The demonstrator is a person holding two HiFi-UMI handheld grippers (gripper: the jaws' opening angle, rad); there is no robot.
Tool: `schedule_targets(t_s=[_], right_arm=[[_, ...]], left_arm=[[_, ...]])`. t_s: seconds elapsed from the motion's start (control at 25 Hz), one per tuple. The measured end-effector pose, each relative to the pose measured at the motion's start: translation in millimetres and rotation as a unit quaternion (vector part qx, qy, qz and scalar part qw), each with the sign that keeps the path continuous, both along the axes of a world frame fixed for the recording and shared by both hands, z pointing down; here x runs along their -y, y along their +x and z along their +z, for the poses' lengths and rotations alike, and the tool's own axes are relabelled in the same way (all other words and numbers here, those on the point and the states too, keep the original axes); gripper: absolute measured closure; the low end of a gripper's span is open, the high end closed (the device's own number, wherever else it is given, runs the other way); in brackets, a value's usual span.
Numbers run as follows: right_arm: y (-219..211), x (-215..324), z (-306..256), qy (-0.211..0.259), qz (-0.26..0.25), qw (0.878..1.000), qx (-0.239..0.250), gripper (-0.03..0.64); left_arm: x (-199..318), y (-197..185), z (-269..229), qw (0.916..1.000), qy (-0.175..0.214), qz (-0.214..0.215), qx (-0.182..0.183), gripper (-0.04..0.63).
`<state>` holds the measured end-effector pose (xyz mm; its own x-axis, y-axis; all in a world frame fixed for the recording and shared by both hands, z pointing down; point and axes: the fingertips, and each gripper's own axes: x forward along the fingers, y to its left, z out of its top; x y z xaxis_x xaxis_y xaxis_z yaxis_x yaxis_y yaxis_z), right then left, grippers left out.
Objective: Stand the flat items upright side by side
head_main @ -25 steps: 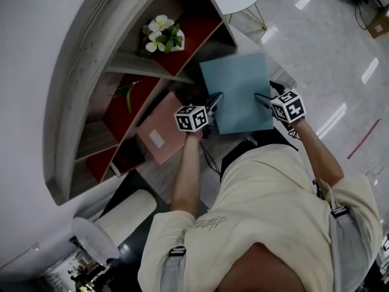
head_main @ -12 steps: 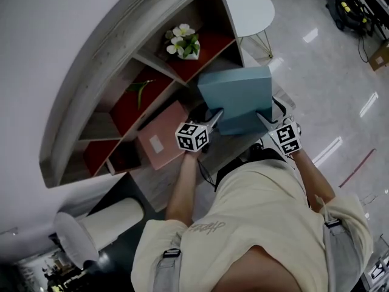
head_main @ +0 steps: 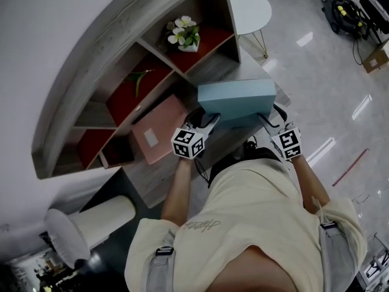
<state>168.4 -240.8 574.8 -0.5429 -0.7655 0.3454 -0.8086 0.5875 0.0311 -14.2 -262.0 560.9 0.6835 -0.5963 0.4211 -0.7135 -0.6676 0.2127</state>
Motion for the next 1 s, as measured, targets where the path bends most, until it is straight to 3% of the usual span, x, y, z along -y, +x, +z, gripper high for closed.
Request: schedule_targets(t_s=[0.2, 0.56, 0.8, 0.92, 1.0], right_arm=[[1, -22, 5, -0.036, 0.007, 0.999, 0.008, 0.349], [8, -47, -6, -0.062, 0.015, 0.997, 0.036, 0.271], [11, -47, -11, -0.076, -0.071, 0.994, 0.033, 0.202], [16, -42, -10, -0.085, -0.107, 0.990, 0.038, 0.196], [14, -37, -10, -0.081, -0.146, 0.986, 0.016, 0.179]], left_arm=[[-22, -1, 1, 0.9999, -0.006, 0.012, 0.006, 0.330], [-51, -3, 5, 0.9997, -0.008, 0.022, -0.005, 0.325], [-68, -9, 1, 0.9999, -0.003, -0.005, -0.015, 0.334], [-82, -11, -1, 0.9993, -0.011, -0.031, -0.019, 0.344], [-89, -14, -1, 0.9979, -0.019, -0.058, -0.024, 0.344]])
